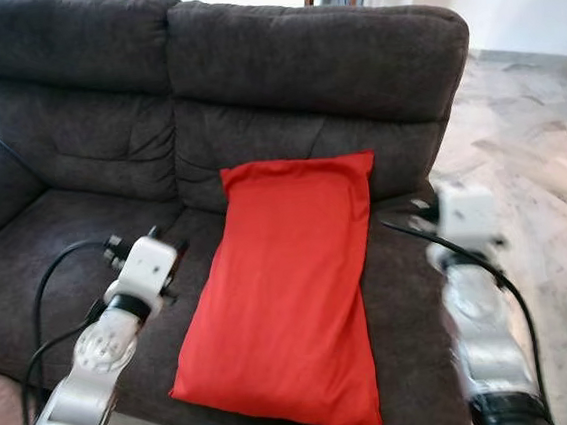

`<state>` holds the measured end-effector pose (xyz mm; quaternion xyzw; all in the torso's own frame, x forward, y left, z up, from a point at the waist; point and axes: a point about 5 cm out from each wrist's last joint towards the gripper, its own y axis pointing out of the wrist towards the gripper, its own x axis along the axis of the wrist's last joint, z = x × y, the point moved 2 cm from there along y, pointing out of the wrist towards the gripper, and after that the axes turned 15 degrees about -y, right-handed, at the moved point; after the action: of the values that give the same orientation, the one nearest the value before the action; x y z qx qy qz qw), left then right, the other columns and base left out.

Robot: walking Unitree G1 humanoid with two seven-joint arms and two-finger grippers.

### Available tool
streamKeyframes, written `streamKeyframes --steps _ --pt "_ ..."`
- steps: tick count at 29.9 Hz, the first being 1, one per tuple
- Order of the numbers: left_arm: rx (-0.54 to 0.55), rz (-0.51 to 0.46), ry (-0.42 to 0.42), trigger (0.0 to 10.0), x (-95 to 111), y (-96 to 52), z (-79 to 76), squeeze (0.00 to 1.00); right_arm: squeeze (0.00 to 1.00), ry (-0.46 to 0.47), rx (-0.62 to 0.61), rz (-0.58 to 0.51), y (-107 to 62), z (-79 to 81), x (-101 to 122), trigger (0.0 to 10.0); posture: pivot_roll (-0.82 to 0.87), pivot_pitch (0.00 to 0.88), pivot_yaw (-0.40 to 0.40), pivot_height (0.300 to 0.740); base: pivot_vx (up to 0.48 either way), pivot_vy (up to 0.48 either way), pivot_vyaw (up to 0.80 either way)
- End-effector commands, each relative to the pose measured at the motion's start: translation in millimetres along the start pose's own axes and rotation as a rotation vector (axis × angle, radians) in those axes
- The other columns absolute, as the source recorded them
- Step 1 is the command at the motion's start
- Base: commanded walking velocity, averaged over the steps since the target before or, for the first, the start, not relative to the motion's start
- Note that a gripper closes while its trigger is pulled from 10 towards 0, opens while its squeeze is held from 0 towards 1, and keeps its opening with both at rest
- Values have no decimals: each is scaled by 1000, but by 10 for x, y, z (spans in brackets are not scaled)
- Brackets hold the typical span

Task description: Move the pillow to the sofa from floor

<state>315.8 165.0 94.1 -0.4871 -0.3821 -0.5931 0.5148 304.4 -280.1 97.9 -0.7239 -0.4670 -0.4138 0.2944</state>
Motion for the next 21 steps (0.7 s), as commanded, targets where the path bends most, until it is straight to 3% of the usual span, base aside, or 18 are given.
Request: streamKeyframes --steps 1,5,8,9,10,12,16,17,19,21 --pt "30 61 -34 10000 -215 -72 39 0 0 -36 -26 76 -43 -47 -260 10000 -34 63 -42 740 0 0 0" --pt "55 177 -46 10000 -550 -239 53 0 0 -99 -62 262 -236 -150 -814 10000 -32 58 -38 740 0 0 0" --pt "64 200 -54 10000 -636 -290 54 0 0 -125 -57 331 -320 -169 -1021 10000 -34 51 -37 740 0 0 0" --pt "73 238 -62 10000 -756 -359 44 0 0 -163 -28 426 -452 -164 -1269 10000 -34 45 -36 740 0 0 0" --pt "73 238 -62 10000 -756 -359 44 0 0 -163 -28 426 -452 -164 -1269 10000 -34 45 -36 740 0 0 0" --pt "74 302 -77 10000 -966 -496 5 0 0 -212 0 547 -686 -177 -1587 10000 -29 33 -31 740 0 0 0" --pt "87 375 -94 10000 -1147 -646 4 0 0 -254 8 641 -892 -214 -1791 10000 -31 26 -26 740 0 0 0" --pt "105 422 -106 10000 -1259 -755 25 0 0 -281 9 694 -1028 -253 -1907 10000 -34 18 -25 740 0 0 0" --pt "114 449 -111 10000 -1321 -815 39 0 0 -283 5 718 -1098 -276 -1963 10000 -34 18 -25 740 0 0 0" --pt "112 520 -120 10000 -1454 -941 45 0 0 -307 32 786 -1279 -278 -2094 10000 -40 9 -20 740 0 0 0"
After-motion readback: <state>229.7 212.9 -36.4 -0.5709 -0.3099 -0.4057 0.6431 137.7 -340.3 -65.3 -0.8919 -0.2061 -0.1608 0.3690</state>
